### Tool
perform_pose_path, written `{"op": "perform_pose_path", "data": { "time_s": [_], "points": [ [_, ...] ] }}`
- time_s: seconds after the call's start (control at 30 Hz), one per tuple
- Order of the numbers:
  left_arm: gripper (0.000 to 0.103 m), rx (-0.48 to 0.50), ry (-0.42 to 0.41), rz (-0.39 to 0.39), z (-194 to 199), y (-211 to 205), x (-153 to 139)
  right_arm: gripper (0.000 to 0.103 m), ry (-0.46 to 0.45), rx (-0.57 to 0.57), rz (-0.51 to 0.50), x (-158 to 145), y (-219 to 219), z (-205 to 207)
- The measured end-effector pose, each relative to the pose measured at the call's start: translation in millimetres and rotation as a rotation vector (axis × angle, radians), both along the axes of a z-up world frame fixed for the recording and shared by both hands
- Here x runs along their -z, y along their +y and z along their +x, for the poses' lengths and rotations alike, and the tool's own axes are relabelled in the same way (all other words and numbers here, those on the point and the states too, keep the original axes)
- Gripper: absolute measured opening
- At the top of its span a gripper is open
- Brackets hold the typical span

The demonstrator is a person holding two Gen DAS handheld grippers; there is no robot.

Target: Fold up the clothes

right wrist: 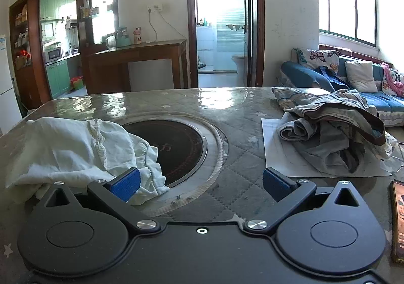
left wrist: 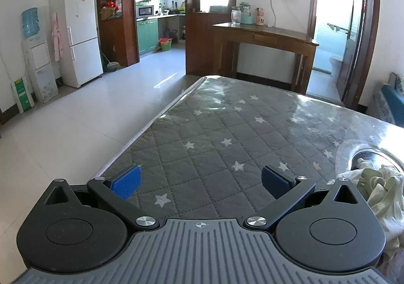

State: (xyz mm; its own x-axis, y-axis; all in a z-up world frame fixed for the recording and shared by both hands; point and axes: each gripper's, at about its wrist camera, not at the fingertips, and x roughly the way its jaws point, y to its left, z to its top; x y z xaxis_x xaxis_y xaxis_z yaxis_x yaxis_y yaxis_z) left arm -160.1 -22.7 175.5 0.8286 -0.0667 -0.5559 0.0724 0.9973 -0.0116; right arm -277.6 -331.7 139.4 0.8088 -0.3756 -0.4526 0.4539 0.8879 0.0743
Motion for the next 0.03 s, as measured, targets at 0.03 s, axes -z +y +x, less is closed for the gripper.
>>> {"op": "perform_pose_path", "data": {
  "time_s": [0.03],
  "points": [
    [0.103,0.003,0.0,0.001,0.1,-0.3,0.0,0.103,0.0,-0.002,-0.001,0.0,0.6,0.0]
  ]
}}
